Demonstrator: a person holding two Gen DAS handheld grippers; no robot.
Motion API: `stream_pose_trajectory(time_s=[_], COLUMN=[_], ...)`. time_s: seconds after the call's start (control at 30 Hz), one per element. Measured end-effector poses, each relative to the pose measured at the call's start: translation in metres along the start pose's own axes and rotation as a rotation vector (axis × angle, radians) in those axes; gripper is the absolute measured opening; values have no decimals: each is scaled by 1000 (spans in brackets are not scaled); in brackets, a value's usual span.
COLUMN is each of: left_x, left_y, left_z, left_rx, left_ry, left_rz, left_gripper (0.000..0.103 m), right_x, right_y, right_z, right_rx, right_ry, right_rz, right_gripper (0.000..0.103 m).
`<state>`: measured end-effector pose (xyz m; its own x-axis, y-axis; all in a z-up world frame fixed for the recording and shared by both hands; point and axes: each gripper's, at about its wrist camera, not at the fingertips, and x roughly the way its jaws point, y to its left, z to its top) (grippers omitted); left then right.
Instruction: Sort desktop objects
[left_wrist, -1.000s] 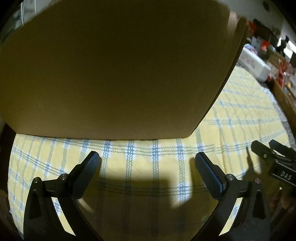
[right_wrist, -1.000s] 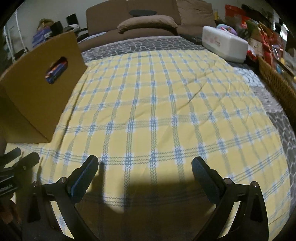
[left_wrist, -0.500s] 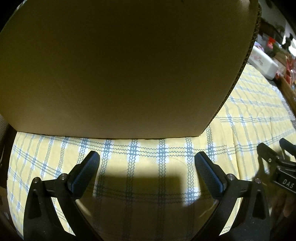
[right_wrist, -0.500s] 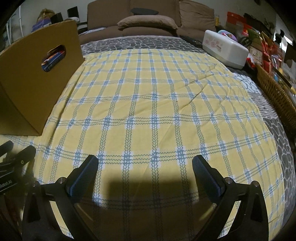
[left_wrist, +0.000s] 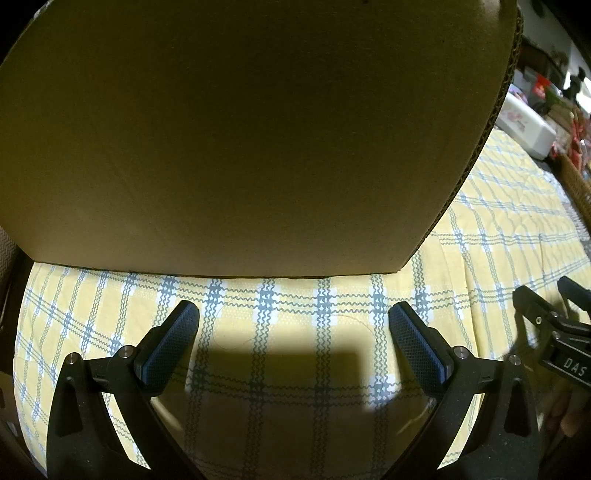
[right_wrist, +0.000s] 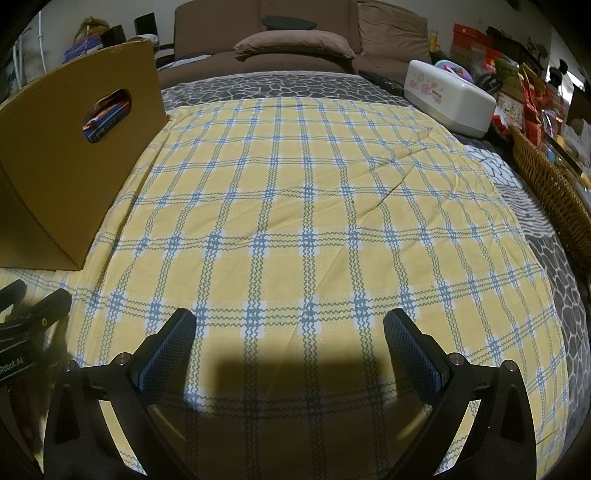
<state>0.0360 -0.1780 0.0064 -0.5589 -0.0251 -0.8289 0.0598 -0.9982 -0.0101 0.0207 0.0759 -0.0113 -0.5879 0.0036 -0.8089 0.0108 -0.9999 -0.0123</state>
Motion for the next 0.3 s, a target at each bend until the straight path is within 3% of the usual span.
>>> stream_pose_trajectory(time_s=[0.3], left_x=[-2], left_y=[-1], left_z=[1], left_rx=[0], left_ry=[0], left_rz=[0], left_gripper=[103], right_x=[0], right_y=[0], right_z=[0], right_rx=[0], right_ry=[0], right_rz=[1], right_gripper=[103])
